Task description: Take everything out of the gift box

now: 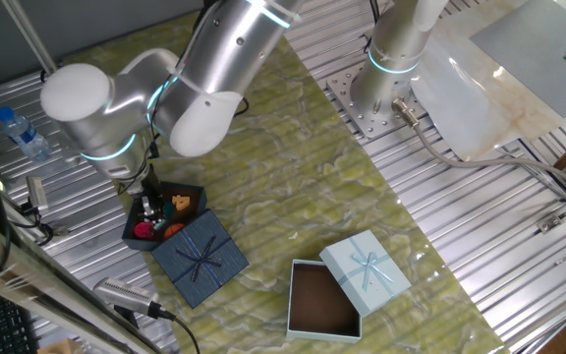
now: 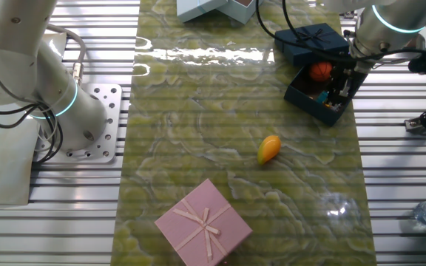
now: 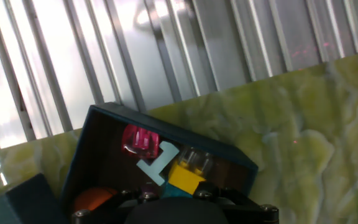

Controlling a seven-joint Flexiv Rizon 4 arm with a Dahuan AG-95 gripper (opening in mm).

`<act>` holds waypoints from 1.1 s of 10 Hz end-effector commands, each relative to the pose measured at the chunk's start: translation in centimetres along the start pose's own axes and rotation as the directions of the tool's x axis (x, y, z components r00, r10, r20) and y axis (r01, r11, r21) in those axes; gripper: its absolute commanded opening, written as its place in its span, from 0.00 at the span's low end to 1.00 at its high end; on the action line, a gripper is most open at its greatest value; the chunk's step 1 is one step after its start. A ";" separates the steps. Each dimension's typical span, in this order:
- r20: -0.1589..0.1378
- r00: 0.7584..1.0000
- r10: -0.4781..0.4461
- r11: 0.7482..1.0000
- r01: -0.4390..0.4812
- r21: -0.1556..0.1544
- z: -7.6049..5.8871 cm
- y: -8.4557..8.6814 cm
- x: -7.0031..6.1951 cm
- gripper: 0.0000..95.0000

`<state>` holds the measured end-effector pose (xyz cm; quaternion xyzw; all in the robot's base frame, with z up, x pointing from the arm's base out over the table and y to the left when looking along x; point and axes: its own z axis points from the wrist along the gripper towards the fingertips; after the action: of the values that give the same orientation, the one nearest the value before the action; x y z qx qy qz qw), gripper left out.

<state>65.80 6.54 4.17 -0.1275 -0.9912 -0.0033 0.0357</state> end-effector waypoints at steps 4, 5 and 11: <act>0.008 1.000 0.000 1.000 0.000 0.020 -0.1 -0.2 0.2 0.40; 0.006 1.000 0.002 1.000 -0.002 0.026 -0.1 -0.3 0.2 0.40; 0.003 1.000 0.000 0.999 0.000 0.035 0.1 -1.3 0.4 0.40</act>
<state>64.96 5.28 4.03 -0.1278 -0.9910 0.0167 0.0349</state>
